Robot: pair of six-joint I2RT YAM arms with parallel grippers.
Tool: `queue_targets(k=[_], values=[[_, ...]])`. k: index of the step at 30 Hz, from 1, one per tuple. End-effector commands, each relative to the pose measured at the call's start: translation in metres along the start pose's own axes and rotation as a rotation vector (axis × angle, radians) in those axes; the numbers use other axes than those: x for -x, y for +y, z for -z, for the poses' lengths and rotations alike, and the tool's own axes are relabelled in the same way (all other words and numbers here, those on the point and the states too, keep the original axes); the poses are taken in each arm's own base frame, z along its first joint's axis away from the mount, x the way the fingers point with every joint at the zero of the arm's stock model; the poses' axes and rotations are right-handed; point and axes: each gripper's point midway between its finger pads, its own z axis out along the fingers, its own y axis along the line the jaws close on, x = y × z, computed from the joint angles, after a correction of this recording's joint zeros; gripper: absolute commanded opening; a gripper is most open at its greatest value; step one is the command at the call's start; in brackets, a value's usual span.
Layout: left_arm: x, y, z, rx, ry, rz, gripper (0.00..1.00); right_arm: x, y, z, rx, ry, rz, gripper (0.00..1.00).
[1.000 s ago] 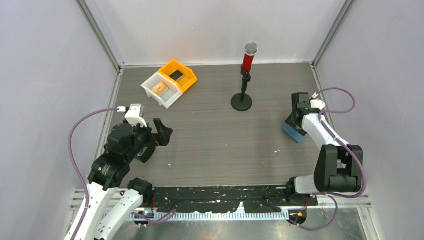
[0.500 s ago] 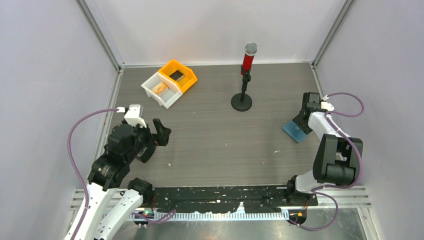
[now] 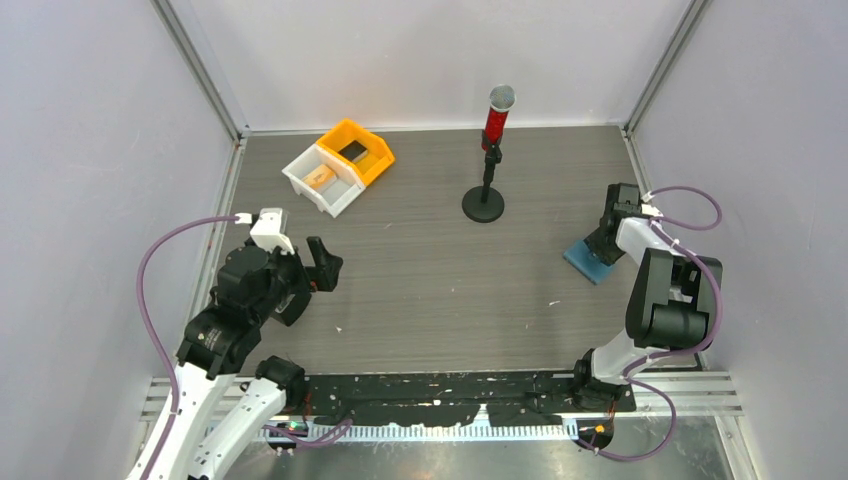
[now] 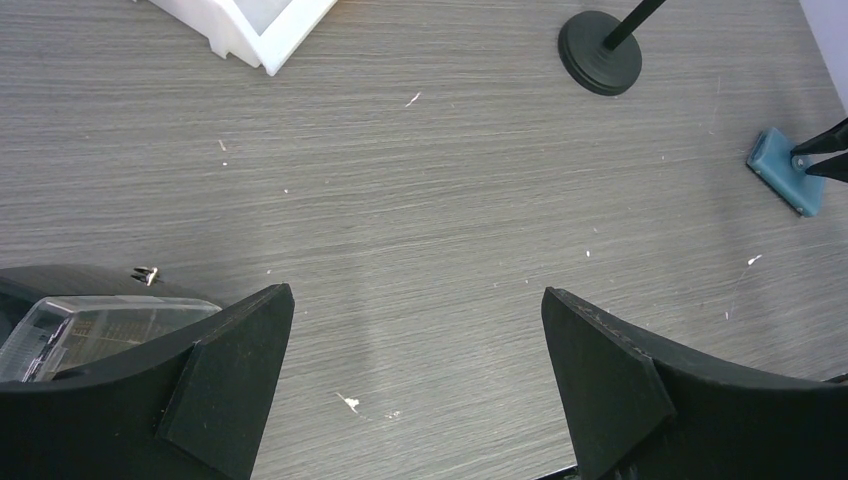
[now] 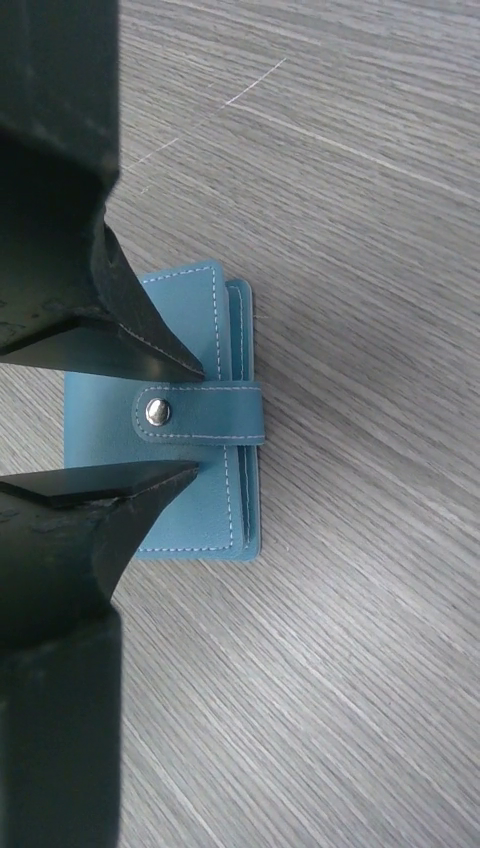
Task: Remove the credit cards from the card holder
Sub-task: Move the card holder to the center of the board.
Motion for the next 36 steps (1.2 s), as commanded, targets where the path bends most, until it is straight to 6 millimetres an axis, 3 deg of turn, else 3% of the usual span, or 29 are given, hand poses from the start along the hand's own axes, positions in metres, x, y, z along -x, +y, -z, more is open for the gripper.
queue_targets(k=[1, 7, 13, 20, 24, 30, 36], values=[[0.003, -0.002, -0.001, -0.009, -0.011, -0.017, 0.99, -0.008, 0.000, -0.006, -0.001, 0.037, 0.021, 0.39], [0.003, -0.001, -0.001, -0.008, -0.014, -0.017, 0.99, -0.015, 0.008, 0.002, 0.071, 0.045, 0.037, 0.16], [0.002, -0.002, -0.001, -0.010, -0.007, -0.018, 0.99, -0.035, 0.025, 0.016, 0.158, 0.103, 0.083, 0.06], [0.002, -0.002, 0.000, -0.015, -0.011, -0.017, 0.99, -0.083, 0.041, 0.038, 0.228, 0.185, 0.206, 0.05], [0.002, -0.004, 0.000, -0.024, -0.010, -0.017, 0.99, -0.125, 0.057, 0.057, 0.290, 0.241, 0.263, 0.05], [0.000, -0.007, -0.002, -0.038, 0.008, -0.019, 0.99, -0.200, 0.097, 0.113, 0.472, 0.391, 0.353, 0.05], [-0.005, -0.017, -0.003, -0.094, 0.037, -0.010, 0.99, -0.229, 0.118, 0.152, 0.606, 0.458, 0.360, 0.05]])
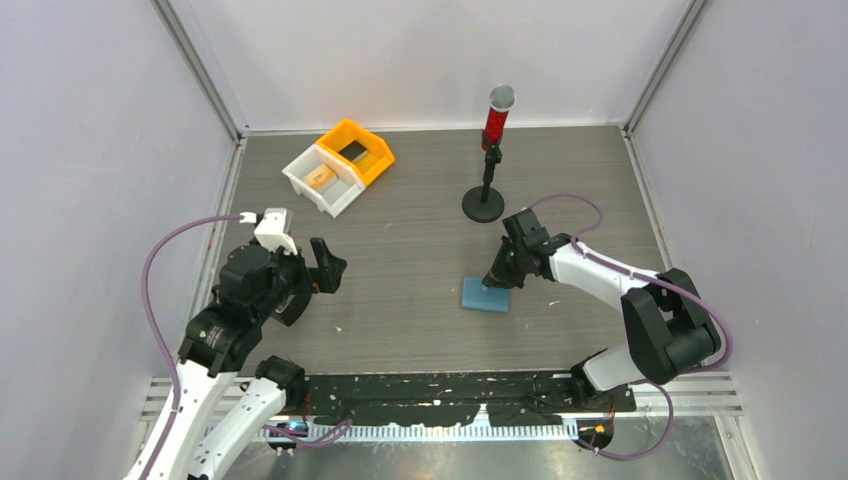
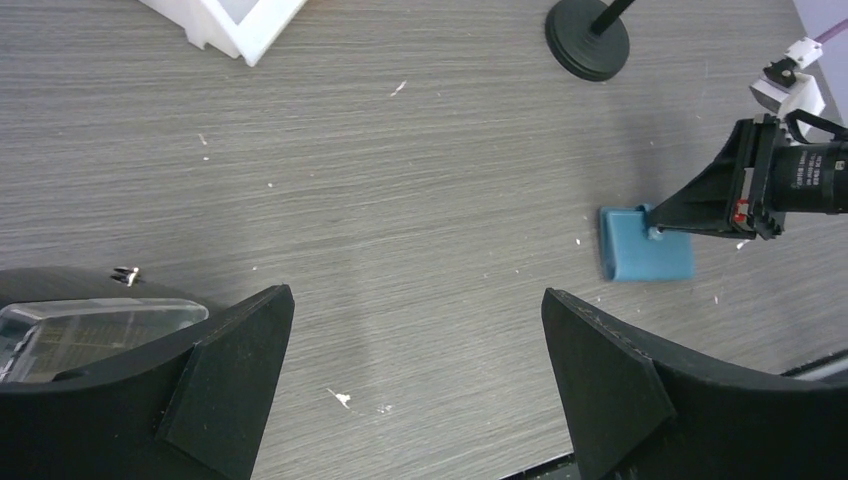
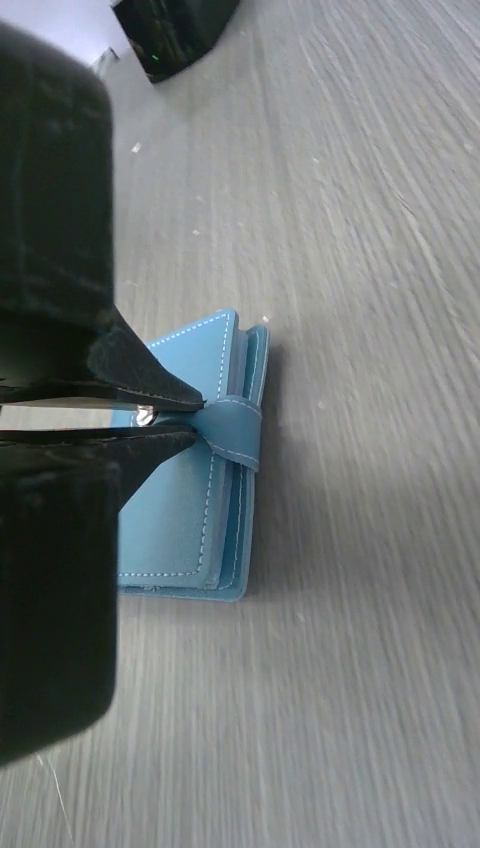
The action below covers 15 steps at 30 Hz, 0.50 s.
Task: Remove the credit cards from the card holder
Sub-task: Move the card holder to the center of the board.
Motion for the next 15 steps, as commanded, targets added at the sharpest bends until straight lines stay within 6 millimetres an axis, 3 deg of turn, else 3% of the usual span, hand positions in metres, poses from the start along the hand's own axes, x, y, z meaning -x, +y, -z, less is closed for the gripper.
queue_targets(k=[1, 7, 12, 15], values=[[-0.002, -0.019, -0.001, -0.104, 0.030, -0.009, 0.99, -0.008, 0.036, 0.018, 0.145, 0.018, -0.048, 0.05], [-0.011, -0.053, -0.007, -0.287, 0.084, 0.048, 0.99, -0.018, 0.065, 0.034, 0.311, 0.037, 0.037, 0.05], [-0.020, -0.067, -0.016, -0.345, 0.151, 0.131, 0.96, -0.032, 0.059, 0.030, 0.326, 0.088, 0.068, 0.06], [-0.027, -0.071, -0.021, -0.364, 0.188, 0.150, 0.96, -0.039, 0.057, 0.028, 0.345, 0.115, 0.064, 0.17]])
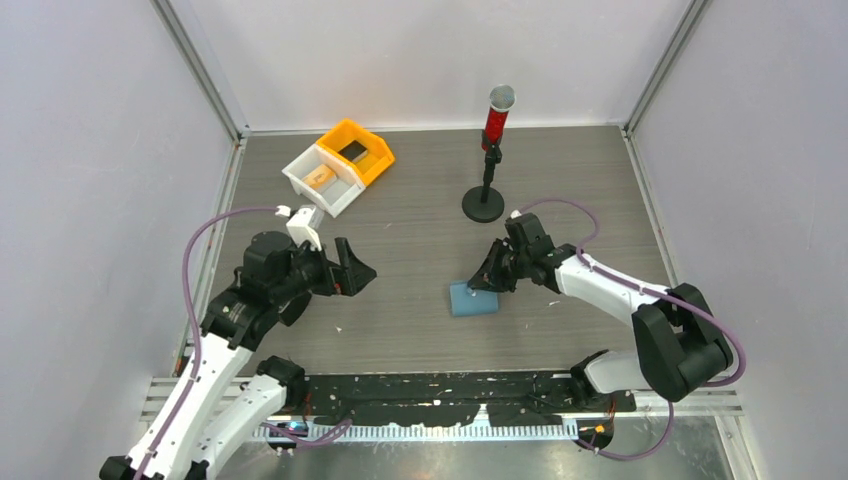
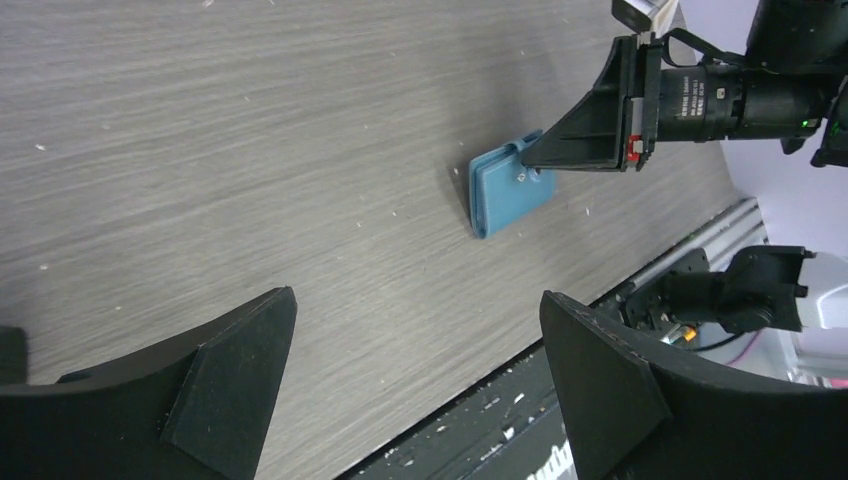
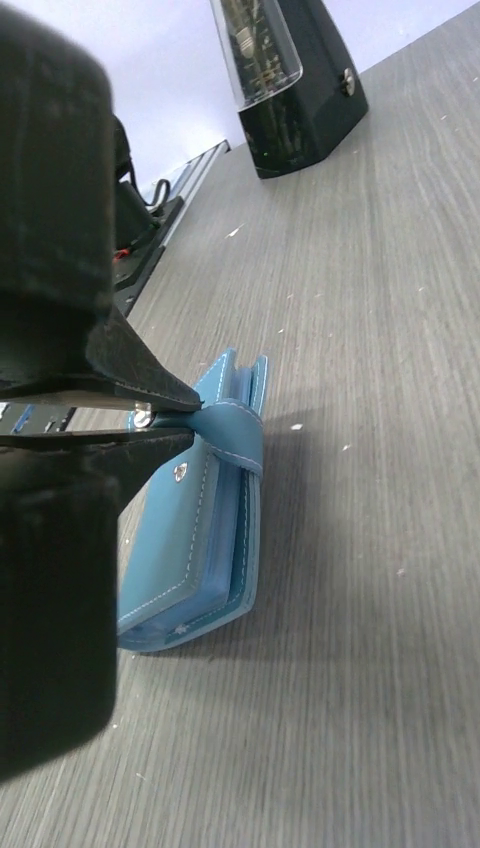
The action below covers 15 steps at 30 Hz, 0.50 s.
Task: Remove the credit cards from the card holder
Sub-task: Move the card holder to the center of the board, then open the card holder at the center of the board.
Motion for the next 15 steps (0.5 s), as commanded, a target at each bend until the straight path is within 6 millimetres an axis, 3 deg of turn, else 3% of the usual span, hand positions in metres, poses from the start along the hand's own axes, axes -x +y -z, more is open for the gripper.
queue_targets(k=[1, 5, 9, 15], values=[[0.001, -0.021, -0.009, -0.115, 0.021, 0.037, 0.96, -0.012, 0.011, 0.001, 0.091, 0.047, 0.016, 0.21], [-0.011, -0.019, -0.019, -0.118, 0.102, 0.073, 0.94, -0.008, 0.019, -0.001, 0.123, 0.042, 0.048, 0.35], [-0.017, -0.022, -0.022, -0.138, 0.136, 0.084, 0.93, -0.006, 0.027, 0.001, 0.165, 0.089, 0.236, 0.50], [-0.013, -0.029, -0.019, -0.185, 0.102, 0.064, 0.94, 0.003, 0.006, 0.011, 0.048, 0.080, 0.443, 0.67]])
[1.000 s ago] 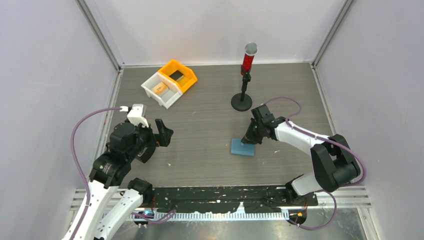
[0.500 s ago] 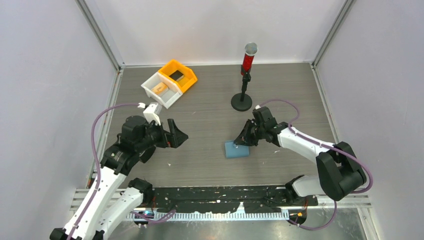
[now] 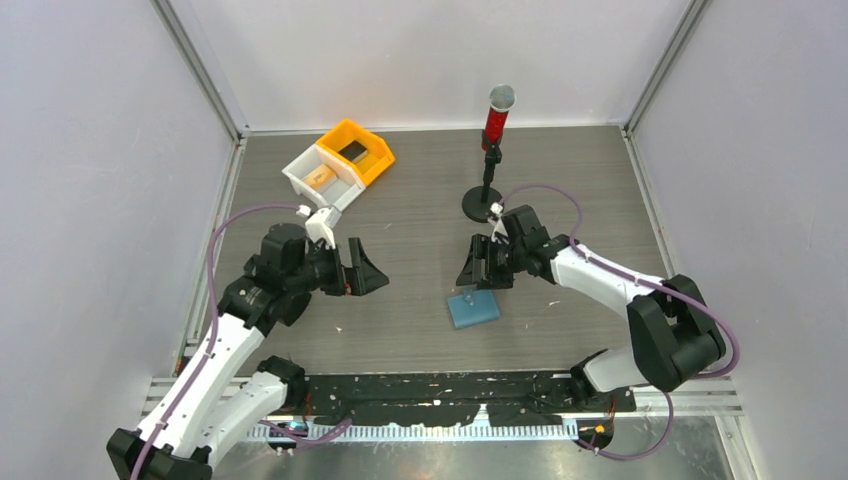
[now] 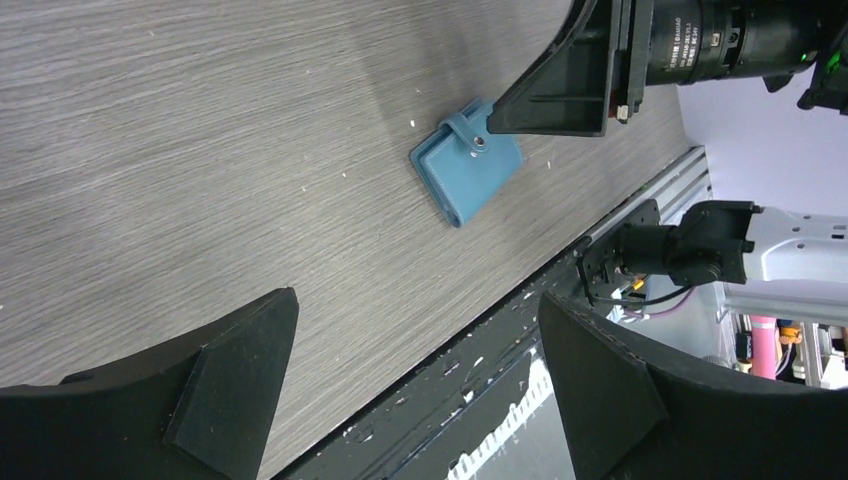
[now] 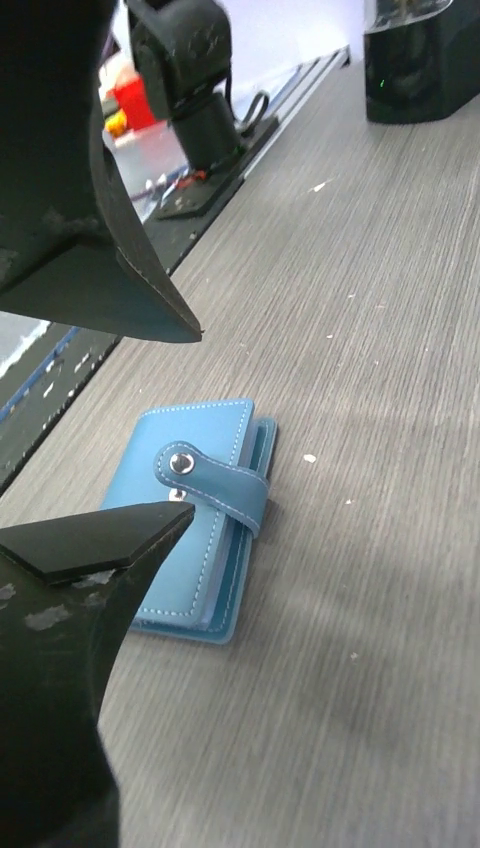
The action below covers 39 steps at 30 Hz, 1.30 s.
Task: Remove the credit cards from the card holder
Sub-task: Open the card holder at the center of the board.
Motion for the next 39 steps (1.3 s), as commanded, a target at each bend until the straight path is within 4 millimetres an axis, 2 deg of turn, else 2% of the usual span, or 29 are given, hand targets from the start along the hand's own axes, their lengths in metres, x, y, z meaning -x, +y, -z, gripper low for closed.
queue_targets(k=[1, 6, 7, 11, 14, 19, 24, 30, 39], values=[[0.011, -0.019, 0.005, -0.089, -0.056, -0.041, 0.95, 0.014, -0.009, 0.014, -0.076, -0.017, 0.205, 0.68], [0.007, -0.024, 0.005, -0.111, -0.033, -0.089, 0.95, 0.016, -0.023, 0.010, -0.083, -0.014, 0.169, 0.76], [0.005, -0.026, 0.005, -0.114, -0.025, -0.107, 0.94, 0.009, -0.024, 0.008, -0.061, 0.011, 0.145, 0.78], [-0.004, -0.030, 0.002, -0.128, 0.001, -0.149, 0.94, 0.001, -0.035, 0.002, -0.060, 0.026, 0.102, 0.86], [-0.013, -0.028, -0.004, -0.123, 0.023, -0.132, 0.94, -0.005, -0.037, 0.002, -0.056, 0.030, 0.061, 0.87], [-0.025, -0.023, -0.013, -0.105, 0.079, -0.082, 0.91, -0.031, -0.043, -0.002, -0.032, 0.075, -0.016, 0.84], [-0.035, -0.015, -0.020, -0.075, 0.111, -0.048, 0.90, -0.049, -0.046, 0.007, -0.048, 0.098, -0.059, 0.80], [-0.046, -0.007, -0.032, -0.052, 0.172, -0.020, 0.87, -0.066, -0.025, 0.020, 0.018, 0.055, -0.079, 0.79], [-0.043, -0.008, -0.044, -0.067, 0.143, 0.037, 0.84, -0.091, 0.007, -0.003, 0.073, 0.084, -0.021, 0.75]])
